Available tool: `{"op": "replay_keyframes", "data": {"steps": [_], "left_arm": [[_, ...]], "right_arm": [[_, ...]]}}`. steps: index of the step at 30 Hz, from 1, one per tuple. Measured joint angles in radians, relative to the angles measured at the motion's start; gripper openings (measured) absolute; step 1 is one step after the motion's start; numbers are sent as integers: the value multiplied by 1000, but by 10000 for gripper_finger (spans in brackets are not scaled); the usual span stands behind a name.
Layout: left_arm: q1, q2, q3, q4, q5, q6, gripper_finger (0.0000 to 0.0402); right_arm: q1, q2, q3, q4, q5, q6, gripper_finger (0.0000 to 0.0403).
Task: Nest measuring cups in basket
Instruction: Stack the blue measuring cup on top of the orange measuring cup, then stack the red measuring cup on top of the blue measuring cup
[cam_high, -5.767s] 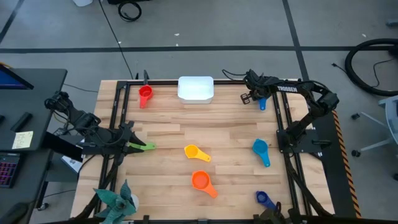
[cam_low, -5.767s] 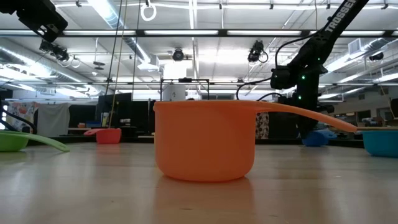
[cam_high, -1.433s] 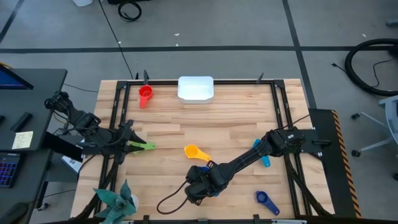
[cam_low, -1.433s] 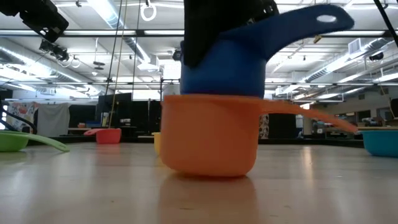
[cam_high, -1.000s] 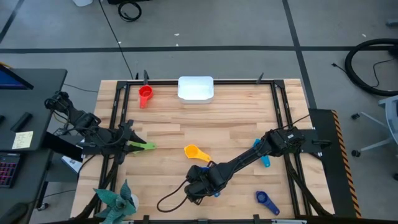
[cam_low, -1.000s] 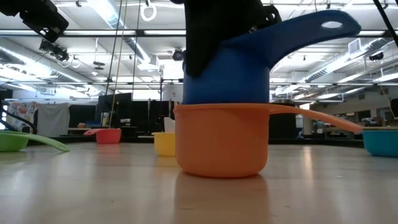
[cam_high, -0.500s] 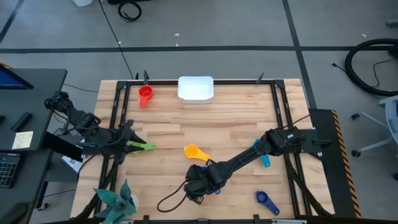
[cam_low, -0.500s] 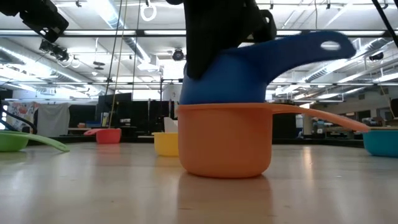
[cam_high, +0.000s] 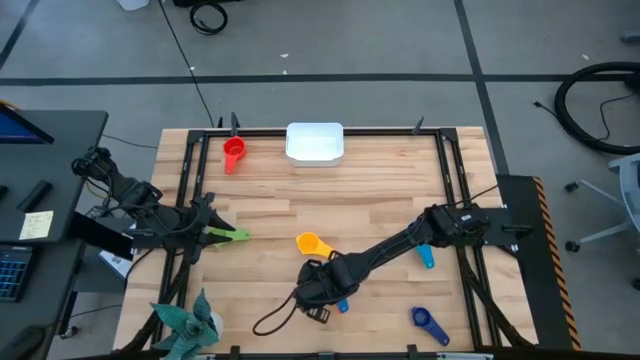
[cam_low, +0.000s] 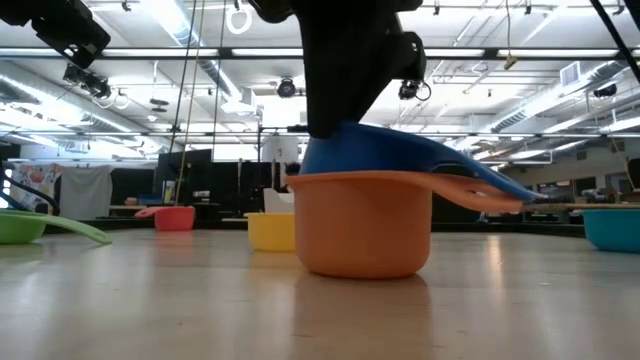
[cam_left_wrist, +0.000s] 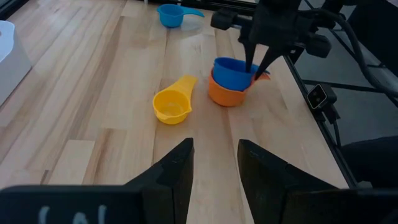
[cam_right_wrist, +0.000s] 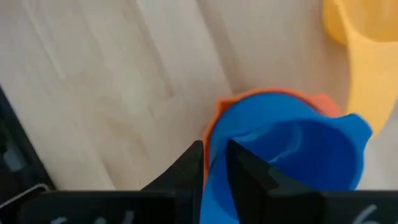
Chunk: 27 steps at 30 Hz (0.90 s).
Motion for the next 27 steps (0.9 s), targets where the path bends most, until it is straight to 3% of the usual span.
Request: {"op": "replay_keyframes", "data": {"steps": [7, 17, 23, 27], "left_arm": [[0, 0, 0, 0, 0, 7, 130], [0, 0, 0, 0, 0, 8, 130], [0, 0, 0, 0, 0, 9, 130], [0, 0, 0, -3, 0, 9, 130]], "right_arm": [[-23, 0, 0, -3, -86, -27, 66], [-37, -2, 69, -77, -103, -153, 66], [-37, -5, 206, -240, -27, -274, 66], [-36, -90, 169, -267, 17, -322, 66]]}}
